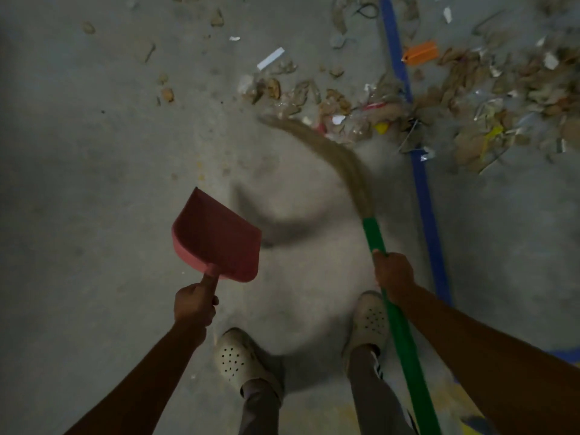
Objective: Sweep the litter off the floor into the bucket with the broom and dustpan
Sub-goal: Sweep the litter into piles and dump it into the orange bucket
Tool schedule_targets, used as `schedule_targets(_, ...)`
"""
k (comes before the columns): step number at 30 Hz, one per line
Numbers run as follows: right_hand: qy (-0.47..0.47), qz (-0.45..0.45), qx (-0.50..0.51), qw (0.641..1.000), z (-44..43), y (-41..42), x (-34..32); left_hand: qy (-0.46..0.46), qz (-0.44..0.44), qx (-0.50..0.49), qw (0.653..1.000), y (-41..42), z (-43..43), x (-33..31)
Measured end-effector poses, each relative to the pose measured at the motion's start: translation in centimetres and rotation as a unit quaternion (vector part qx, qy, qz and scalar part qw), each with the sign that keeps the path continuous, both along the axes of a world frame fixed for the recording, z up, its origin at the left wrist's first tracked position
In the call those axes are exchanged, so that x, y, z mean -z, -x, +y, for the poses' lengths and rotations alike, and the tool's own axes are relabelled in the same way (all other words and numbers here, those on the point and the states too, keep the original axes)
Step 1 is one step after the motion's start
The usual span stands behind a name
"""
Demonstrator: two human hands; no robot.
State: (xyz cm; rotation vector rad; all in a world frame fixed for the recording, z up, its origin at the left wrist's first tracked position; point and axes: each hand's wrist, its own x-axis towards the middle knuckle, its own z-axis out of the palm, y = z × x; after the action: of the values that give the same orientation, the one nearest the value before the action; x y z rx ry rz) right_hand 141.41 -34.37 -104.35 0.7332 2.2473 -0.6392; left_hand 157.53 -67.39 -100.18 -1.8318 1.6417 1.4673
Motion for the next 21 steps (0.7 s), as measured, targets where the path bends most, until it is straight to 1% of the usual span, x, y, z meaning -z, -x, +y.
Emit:
schedule_targets(2, 0.036, 0.053, 0.074, 0.995, 2.2, 2.3, -1.4, -0.006, 0.008, 0.002, 1.000, 2.0, 2.0, -0.4)
schedule_targets(4, 0.083, 0.100, 0.111, 0.985, 3.6, 3.7, -3.3, -0.010, 0.018, 0.005, 1.000, 4.0, 3.9, -0.8)
schedule_targets(7, 0.135, 0.134, 0.100, 0.977, 4.6, 4.1, -6.1, -0.009, 0.023, 0.016, 1.000, 6.7, 6.4, -1.3)
schedule_targets(9, 0.147, 0.137, 0.055, 0.978, 5.1, 3.8, -7.0, -0.002, 0.027, 0.024, 0.999, 8.1, 7.8, -1.7)
schedule_targets(12, 0.125, 0.097, -0.031, 0.987, 6.0, 3.6, -6.3, 0.006, 0.028, 0.037, 0.999, 10.1, 9.8, -1.8)
schedule_targets(15, 0.075, 0.000, -0.112, 0.991, 7.6, 4.3, -4.0, 0.015, 0.015, 0.054, 0.998, 12.0, 11.5, -1.7)
schedule_targets(16, 0.058, -0.038, -0.125, 0.990, 8.4, 4.8, -3.1, 0.017, 0.013, 0.059, 0.998, 12.6, 12.0, -1.6)
schedule_targets(18, 0.027, -0.089, -0.118, 0.989, 10.8, 6.2, -1.5, 0.015, 0.011, 0.066, 0.998, 13.8, 13.0, -1.3)
schedule_targets(20, -0.003, -0.093, -0.081, 0.992, 13.3, 8.2, -0.7, 0.010, 0.010, 0.074, 0.997, 15.0, 13.9, -1.2)
schedule_targets(21, -0.014, -0.084, -0.046, 0.995, 14.5, 9.3, -0.7, 0.008, 0.010, 0.079, 0.997, 15.6, 14.4, -1.0)
